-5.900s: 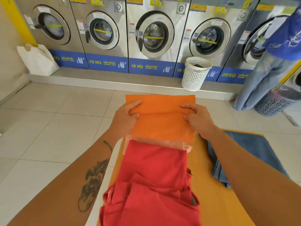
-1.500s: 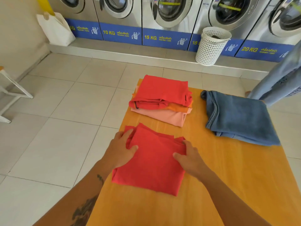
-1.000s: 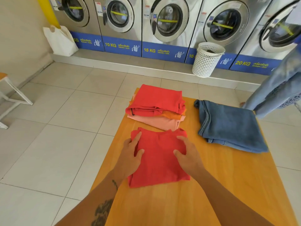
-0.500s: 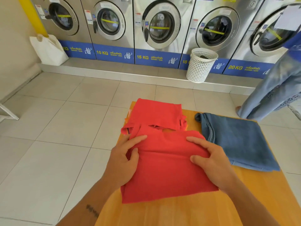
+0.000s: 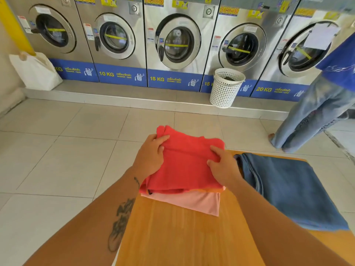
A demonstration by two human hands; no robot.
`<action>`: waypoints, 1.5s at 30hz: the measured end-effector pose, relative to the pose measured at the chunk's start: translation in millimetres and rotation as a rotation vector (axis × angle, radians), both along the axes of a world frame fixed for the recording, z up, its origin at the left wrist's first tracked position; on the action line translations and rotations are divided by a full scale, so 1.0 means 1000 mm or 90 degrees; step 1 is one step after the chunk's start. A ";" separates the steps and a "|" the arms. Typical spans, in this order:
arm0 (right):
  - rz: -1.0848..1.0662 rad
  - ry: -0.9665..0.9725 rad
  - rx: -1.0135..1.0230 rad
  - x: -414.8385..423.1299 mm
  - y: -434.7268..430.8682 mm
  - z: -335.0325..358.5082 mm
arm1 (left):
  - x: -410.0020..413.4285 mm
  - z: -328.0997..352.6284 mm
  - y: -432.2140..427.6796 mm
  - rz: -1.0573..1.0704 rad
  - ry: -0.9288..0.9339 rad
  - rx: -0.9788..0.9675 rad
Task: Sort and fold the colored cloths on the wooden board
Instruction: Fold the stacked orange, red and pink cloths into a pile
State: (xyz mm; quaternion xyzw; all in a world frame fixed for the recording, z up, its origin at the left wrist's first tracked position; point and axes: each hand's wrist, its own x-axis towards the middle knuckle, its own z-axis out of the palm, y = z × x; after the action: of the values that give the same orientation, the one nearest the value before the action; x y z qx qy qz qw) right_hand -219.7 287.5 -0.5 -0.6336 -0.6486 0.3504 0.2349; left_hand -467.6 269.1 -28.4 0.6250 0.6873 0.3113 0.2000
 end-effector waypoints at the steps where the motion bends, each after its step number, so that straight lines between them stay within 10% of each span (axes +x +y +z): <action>1: 0.015 -0.053 -0.017 0.002 -0.006 -0.013 | -0.001 -0.017 -0.003 -0.008 0.034 -0.065; 18: -0.007 -0.319 0.016 0.009 -0.032 -0.027 | 0.013 -0.040 -0.032 0.081 0.099 -0.077; 23: 0.124 -0.393 0.198 -0.030 -0.025 -0.014 | 0.042 -0.012 -0.013 0.032 0.249 0.127; 40: 0.196 -0.408 -0.028 0.011 0.029 -0.047 | 0.043 -0.049 0.013 -0.073 0.211 -0.127; 45: 0.181 -0.503 0.133 -0.040 0.023 -0.031 | 0.043 -0.053 0.010 -0.067 0.252 -0.096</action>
State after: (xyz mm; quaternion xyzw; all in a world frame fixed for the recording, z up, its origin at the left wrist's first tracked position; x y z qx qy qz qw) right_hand -259.7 310.8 -31.0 -0.5961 -0.8016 0.0422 -0.0193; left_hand -424.8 278.7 -81.3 0.6923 0.7010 0.1190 0.1233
